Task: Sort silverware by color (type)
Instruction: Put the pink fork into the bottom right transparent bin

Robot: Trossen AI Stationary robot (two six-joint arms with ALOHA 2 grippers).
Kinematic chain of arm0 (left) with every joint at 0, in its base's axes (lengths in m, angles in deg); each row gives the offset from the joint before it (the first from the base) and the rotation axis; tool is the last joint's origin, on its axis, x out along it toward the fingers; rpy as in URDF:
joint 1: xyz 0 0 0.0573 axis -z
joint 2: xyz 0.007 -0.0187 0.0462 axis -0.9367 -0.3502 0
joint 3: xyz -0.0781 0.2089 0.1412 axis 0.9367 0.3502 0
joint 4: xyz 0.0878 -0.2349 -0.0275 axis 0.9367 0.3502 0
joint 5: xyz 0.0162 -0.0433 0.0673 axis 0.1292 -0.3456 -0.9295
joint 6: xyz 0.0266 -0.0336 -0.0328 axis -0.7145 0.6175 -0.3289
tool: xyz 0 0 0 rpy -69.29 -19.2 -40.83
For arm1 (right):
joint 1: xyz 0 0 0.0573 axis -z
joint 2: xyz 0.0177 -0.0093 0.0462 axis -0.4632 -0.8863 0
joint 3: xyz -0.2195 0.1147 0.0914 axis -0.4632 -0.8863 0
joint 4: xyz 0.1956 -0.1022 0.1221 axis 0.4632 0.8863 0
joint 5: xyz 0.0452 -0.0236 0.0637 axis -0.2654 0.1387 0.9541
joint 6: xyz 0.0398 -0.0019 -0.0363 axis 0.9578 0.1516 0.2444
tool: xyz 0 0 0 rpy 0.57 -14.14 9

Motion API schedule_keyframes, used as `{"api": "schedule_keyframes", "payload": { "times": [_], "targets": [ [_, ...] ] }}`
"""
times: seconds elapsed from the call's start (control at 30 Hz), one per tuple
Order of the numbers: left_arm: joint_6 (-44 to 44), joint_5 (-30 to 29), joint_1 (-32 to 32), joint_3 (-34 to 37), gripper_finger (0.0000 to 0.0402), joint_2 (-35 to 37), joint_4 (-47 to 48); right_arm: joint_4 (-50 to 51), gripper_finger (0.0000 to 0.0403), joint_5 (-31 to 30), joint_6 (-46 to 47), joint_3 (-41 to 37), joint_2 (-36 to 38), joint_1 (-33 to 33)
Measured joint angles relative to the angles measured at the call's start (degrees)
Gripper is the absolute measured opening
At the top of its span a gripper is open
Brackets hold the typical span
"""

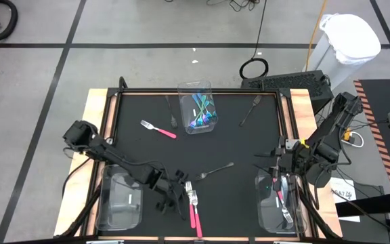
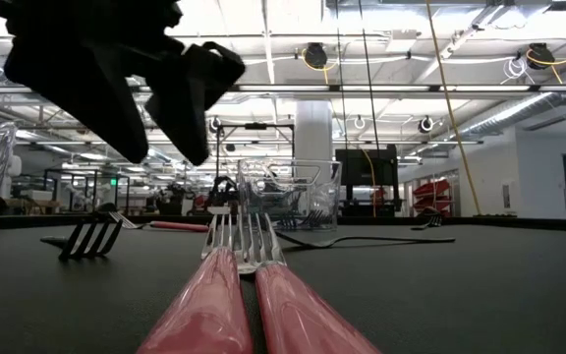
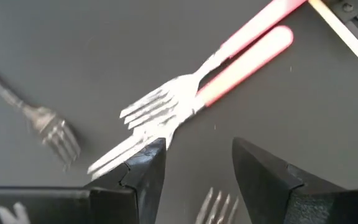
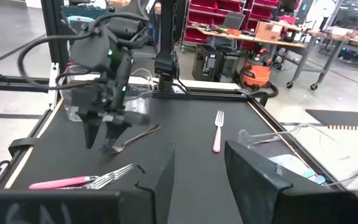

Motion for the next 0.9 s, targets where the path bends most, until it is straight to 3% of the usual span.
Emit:
{"api": "schedule_keyframes", "payload": {
  "times": [0.27,0.5,0.9],
  "targets": [
    [-4.4,4.8,0.0,-9.4,0.0182,-8.3,2.9,0.0,0.0137,0.0,0.2,0.0,-0.1,0.0],
    [-7.3,5.0,0.0,-17.3,0.0146,-14.5,11.1,0.0,0.0137,0.0,0.2,0.0,-0.2,0.0],
    [-9.9,4.0,0.9,-19.6,0.0113,-17.2,13.5,0.0,0.0137,0.0,0.2,0.0,-0.9,0.0]
  ]
}}
